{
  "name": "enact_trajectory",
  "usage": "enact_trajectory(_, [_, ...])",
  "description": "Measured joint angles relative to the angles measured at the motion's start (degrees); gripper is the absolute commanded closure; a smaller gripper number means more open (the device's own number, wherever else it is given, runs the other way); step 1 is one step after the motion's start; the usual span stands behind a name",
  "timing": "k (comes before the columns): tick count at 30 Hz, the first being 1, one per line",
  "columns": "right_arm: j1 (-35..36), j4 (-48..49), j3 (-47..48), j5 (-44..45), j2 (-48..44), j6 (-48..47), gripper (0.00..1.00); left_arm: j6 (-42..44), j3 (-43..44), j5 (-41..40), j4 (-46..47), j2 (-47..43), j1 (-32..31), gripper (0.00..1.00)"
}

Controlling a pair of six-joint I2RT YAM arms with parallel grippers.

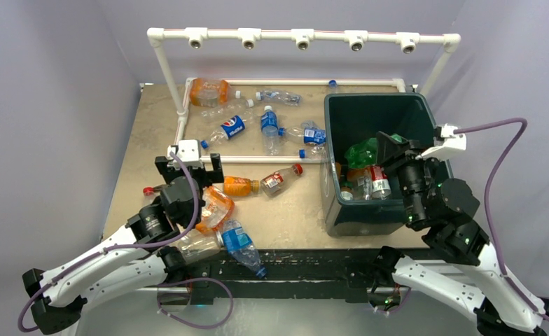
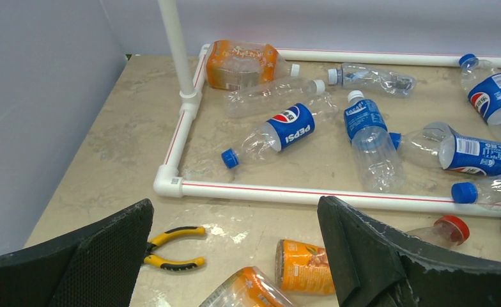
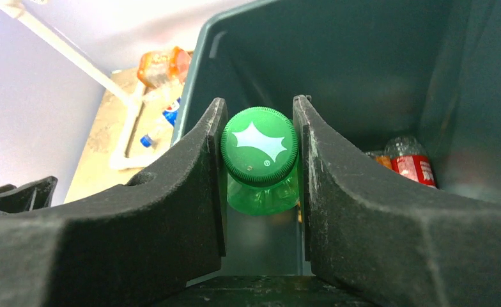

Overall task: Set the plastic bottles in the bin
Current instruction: Place the plastic bottle in the trash bin.

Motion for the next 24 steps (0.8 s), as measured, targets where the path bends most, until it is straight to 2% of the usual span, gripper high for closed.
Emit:
enact_trajectory(21, [0.0, -7.91, -0.63, -3.28, 6.01, 8.35, 1.0, -1.33, 1.51, -0.04, -1.97, 0.55, 0.0, 0.01])
enact_trajectory(22, [0.0, -7.93, -0.63, -3.5, 5.84, 8.52, 0.94, -1.33, 1.51, -0.02, -2.08, 0.63, 0.0, 0.01])
enact_trajectory(24, [-0.02, -8.33, -0.63, -4.07, 5.51, 8.98, 0.69, -1.33, 1.51, 0.11, -2.21, 0.94, 0.0, 0.01])
